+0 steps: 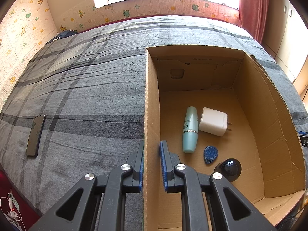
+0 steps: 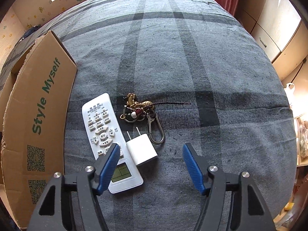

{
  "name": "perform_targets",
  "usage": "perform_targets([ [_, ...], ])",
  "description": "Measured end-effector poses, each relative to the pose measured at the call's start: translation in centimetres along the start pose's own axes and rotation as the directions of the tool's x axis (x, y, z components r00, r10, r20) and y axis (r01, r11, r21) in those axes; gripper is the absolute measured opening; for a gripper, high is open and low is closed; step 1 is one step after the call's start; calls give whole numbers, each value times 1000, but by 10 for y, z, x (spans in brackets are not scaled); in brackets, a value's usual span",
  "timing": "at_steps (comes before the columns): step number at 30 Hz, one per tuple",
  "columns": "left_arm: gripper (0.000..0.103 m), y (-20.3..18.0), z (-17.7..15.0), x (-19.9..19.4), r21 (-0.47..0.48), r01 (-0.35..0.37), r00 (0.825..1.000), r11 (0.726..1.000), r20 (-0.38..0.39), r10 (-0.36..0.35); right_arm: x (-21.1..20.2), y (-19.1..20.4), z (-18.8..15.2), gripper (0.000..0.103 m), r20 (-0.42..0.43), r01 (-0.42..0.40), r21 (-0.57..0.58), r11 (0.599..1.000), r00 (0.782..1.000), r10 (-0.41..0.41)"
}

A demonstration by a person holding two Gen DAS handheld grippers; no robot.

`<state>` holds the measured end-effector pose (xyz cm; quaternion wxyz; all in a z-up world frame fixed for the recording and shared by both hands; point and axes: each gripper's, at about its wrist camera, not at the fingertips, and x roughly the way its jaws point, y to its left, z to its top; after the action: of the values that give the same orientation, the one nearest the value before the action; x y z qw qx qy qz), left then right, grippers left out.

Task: Organize rigid objects
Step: 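Close the right gripper on the small white plug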

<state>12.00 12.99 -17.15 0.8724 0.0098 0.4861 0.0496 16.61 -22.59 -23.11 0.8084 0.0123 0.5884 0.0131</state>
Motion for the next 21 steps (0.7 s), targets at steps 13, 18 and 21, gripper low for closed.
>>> perform_targets([
  [13,15,-2,0,1,0,-2,1000,1000,0,2,4,5,5,31,-12,-18,-3,1000,1000,18],
  [18,15,-1,0,1,0,-2,1000,1000,0,2,5,9,9,31,-21,-14,-16,1000,1000,13],
  [21,15,-2,0,0,0,-2,1000,1000,0,2,9,13,12,31,-30,-9,-19,1000,1000,9],
])
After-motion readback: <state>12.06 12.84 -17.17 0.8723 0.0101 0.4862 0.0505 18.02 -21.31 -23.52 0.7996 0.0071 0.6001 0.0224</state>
